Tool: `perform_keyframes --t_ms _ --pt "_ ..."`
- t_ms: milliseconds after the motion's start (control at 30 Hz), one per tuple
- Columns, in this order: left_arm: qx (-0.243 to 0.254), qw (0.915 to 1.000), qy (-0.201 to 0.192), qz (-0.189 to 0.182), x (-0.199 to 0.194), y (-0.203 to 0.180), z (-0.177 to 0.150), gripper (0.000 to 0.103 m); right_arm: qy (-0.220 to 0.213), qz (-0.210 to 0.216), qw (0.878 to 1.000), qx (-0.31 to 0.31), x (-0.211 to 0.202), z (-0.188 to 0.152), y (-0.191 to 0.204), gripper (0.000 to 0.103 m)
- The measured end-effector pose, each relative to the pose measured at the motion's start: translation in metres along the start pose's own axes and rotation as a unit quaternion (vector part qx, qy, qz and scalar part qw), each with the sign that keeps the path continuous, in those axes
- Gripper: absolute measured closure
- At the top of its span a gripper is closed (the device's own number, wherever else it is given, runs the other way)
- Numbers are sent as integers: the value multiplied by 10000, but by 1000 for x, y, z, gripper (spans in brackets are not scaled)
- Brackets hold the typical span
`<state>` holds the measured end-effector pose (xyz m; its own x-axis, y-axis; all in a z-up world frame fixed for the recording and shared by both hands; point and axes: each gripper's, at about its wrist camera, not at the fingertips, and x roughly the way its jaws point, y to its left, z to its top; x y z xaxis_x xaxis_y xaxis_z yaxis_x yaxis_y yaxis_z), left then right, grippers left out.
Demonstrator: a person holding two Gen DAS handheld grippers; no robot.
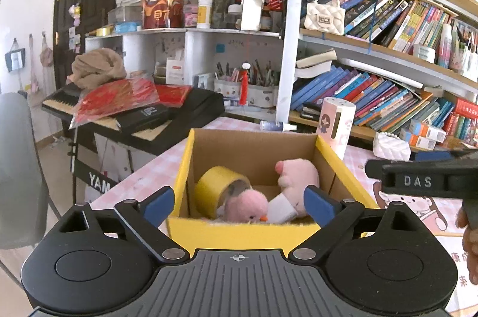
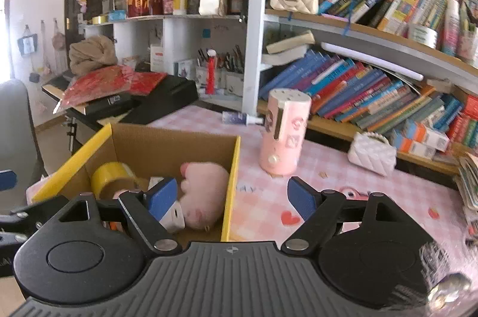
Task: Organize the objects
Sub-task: 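Withdraw both open tools up and away from the yellow box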
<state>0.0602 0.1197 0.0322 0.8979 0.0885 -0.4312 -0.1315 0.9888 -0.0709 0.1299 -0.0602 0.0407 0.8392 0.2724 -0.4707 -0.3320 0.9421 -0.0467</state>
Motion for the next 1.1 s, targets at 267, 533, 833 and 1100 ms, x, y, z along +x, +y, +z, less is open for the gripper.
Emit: perform_keyframes --t_ms 267,533,833,1100 --pt "2 9998 164 119 -21 7 -16 5 212 -296 9993 122 -31 -31 13 19" --pt "81 9994 331 103 -39 8 -29 2 521 -659 9954 452 -52 -60 23 13" --pt "24 9984 554 52 -48 8 -42 1 582 -753 9950 316 -72 -81 40 4" --pt "181 9970 731 -193 -56 -1 -53 0 684 -1045 9910 487 -87 -96 35 0"
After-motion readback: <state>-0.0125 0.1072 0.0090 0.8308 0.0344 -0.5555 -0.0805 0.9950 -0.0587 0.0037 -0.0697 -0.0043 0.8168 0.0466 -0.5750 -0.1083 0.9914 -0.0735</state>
